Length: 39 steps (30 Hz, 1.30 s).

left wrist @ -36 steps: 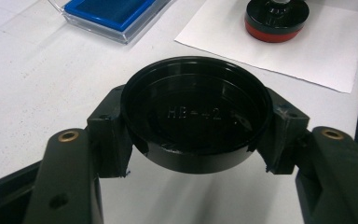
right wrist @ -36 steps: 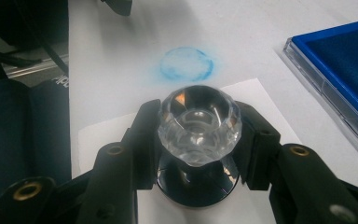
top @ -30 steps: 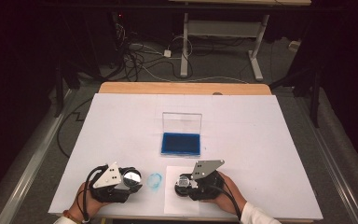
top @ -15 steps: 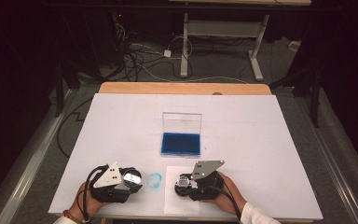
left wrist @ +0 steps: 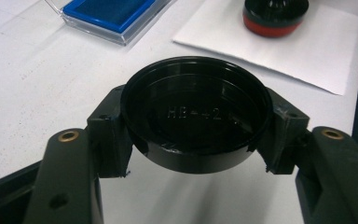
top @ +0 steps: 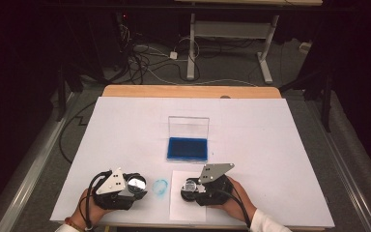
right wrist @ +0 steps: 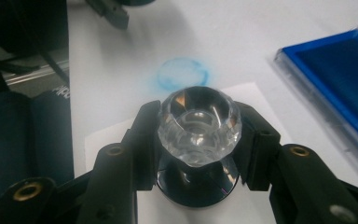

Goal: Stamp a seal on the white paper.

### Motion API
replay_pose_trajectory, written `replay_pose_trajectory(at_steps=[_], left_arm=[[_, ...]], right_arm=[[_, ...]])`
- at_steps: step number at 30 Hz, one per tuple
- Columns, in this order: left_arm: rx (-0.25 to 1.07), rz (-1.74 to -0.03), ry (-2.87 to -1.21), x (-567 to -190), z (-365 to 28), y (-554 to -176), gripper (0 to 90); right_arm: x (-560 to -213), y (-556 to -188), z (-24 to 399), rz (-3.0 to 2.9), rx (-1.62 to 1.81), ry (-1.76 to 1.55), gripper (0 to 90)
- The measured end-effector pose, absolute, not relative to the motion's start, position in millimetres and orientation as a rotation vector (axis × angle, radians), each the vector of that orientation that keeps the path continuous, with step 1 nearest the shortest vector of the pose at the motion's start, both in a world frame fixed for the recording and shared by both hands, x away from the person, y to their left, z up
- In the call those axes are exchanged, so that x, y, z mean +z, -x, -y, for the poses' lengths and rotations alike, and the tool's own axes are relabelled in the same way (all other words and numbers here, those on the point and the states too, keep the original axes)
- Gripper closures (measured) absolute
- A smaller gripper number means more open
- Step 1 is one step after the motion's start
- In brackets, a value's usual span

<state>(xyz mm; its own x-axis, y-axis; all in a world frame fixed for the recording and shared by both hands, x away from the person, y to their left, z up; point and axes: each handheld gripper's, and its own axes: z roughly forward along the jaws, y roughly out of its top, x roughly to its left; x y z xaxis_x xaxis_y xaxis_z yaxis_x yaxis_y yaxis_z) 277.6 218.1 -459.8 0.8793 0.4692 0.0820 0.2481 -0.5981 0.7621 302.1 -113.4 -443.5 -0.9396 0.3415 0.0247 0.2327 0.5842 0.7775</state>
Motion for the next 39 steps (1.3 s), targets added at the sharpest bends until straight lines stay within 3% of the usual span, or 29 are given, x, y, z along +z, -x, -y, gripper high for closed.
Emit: replay_pose_trajectory(at_steps=[39], left_arm=[[0.333, -0.528, -2.24, -464.2, -215.4, -282.2, 35.8]], right_arm=[[-388.0, -308.9, 150.9, -2.482, 1.398, -0.498, 56.6]])
